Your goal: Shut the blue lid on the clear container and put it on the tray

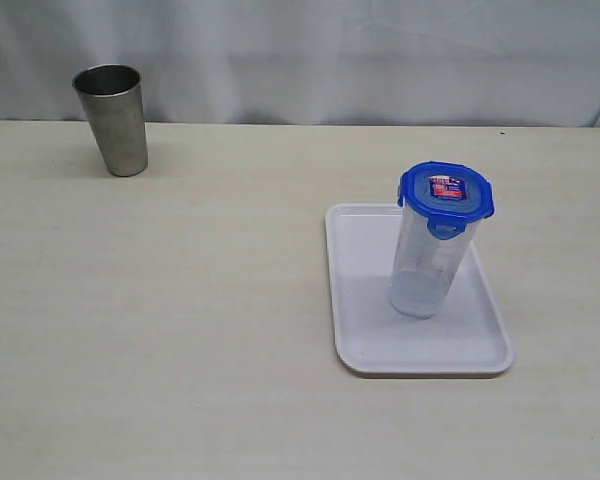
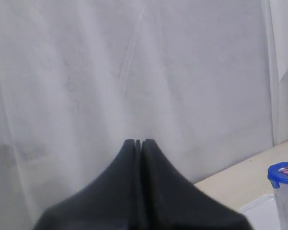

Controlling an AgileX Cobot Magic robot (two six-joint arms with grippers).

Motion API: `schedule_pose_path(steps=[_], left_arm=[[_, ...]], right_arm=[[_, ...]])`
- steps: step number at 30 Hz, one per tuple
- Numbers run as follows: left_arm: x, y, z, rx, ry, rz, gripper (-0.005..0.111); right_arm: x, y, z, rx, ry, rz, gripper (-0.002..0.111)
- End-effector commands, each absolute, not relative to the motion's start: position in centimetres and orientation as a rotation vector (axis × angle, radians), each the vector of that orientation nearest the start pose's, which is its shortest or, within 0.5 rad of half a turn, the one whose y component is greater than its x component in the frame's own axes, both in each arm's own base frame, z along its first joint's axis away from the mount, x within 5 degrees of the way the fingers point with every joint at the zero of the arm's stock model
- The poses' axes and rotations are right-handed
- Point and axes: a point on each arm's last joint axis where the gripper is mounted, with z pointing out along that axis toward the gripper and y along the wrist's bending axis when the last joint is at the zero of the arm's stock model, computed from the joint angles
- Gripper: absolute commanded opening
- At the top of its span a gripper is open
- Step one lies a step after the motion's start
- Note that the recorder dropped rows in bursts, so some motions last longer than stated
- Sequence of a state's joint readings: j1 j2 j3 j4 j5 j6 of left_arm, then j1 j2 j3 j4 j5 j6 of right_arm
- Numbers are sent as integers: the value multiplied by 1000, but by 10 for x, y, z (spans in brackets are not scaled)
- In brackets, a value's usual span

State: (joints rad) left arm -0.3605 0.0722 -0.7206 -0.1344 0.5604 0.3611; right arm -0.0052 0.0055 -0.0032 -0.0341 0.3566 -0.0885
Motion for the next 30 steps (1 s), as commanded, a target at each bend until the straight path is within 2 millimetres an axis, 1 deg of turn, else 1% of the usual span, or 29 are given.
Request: schedule_pose_path(steps=[1,12,18,21,23,26,28,29,30], left_arm=[[-28,4,382,453,1274,-162,0],[-29,4,381,451,1276,-157,0],[-29,2,381,422,1285,-120,0],[-32,2,381,394,1282,-87,0],[-37,2,380,365,1268,-54,0],[-33,0,376,345,1283,-21,0],[-31,-1,375,286,1297,-44,0],[-22,-2,368,221,1292,-48,0],[-16,-3,362,195,1292,-52,0]], right_arm=[[53,-2,182,-93,1827,-102,5],[53,-2,182,-93,1827,-102,5],[53,-2,182,-93,1827,-102,5],[53,-2,182,-93,1827,-102,5],[53,-2,182,-93,1827,-102,5],[53,-2,182,-93,1827,-102,5],[53,-2,182,-93,1827,-102,5],[53,-2,182,-93,1827,-102,5],[53,-2,182,-93,1827,-102,5]])
